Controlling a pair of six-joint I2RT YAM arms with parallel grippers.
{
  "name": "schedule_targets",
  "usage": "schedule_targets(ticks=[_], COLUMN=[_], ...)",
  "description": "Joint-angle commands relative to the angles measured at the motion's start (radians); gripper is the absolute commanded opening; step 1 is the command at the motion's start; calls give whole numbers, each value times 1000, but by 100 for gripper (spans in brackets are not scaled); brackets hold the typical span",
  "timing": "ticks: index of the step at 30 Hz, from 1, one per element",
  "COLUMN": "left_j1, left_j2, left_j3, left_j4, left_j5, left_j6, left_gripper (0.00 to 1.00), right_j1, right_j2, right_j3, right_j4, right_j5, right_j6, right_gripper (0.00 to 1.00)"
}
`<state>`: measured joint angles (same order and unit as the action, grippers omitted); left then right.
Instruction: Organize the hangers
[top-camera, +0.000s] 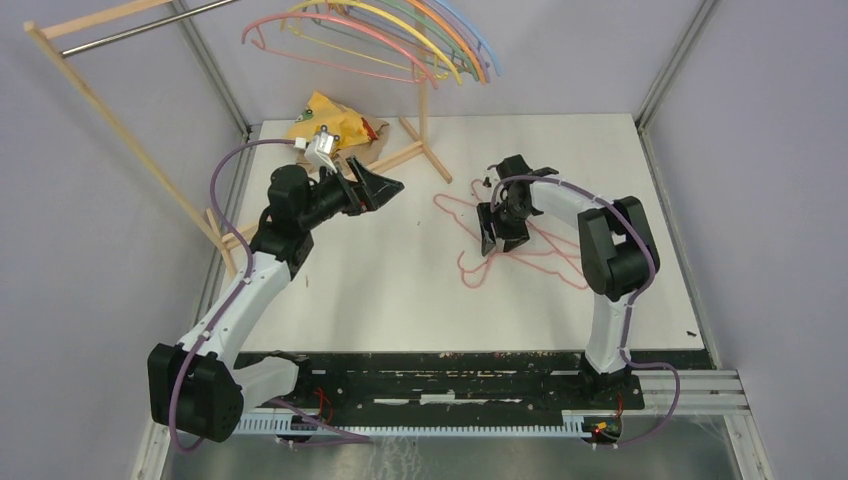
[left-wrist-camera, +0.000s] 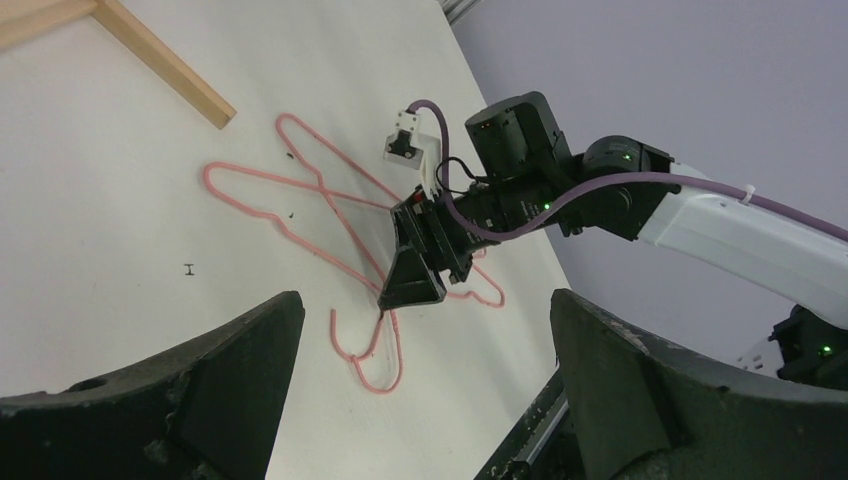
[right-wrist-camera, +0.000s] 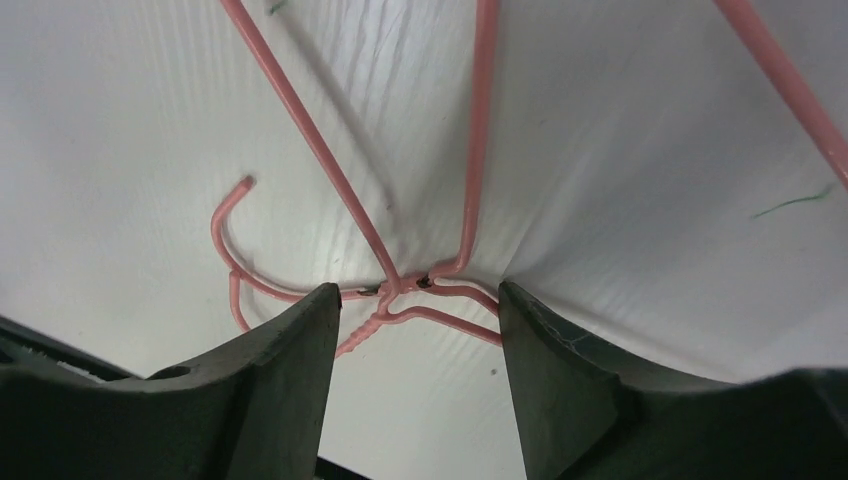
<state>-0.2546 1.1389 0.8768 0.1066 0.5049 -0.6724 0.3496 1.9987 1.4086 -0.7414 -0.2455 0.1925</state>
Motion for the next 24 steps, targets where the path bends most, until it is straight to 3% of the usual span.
schedule_targets(ticks=[1, 3, 6, 8, 15, 24], left_j1=[1, 2, 2, 2, 0, 0], left_j2=[2, 1, -2, -5, -31, -33], left_j3=[-9, -9, -7, -6, -26, -49], left_j4=[72, 74, 77, 76, 59, 77], left_j5=[19, 16, 12, 14, 7, 8], left_j6=[0, -2, -7, -11, -4, -15], left_gripper=[99, 99, 99, 99, 99, 99], right_j1=[34, 48, 54, 55, 145, 204], right_j2=[-82, -84, -43, -2, 38, 99], right_j3=[-57, -53, -11, 32, 167, 176], right_j4=[-9, -12, -15, -23, -109, -135], right_j5=[-121, -120, -124, -117, 89, 214], right_j6=[57, 56, 52, 58, 2, -7], right_gripper=[67, 63, 49, 46, 47, 47])
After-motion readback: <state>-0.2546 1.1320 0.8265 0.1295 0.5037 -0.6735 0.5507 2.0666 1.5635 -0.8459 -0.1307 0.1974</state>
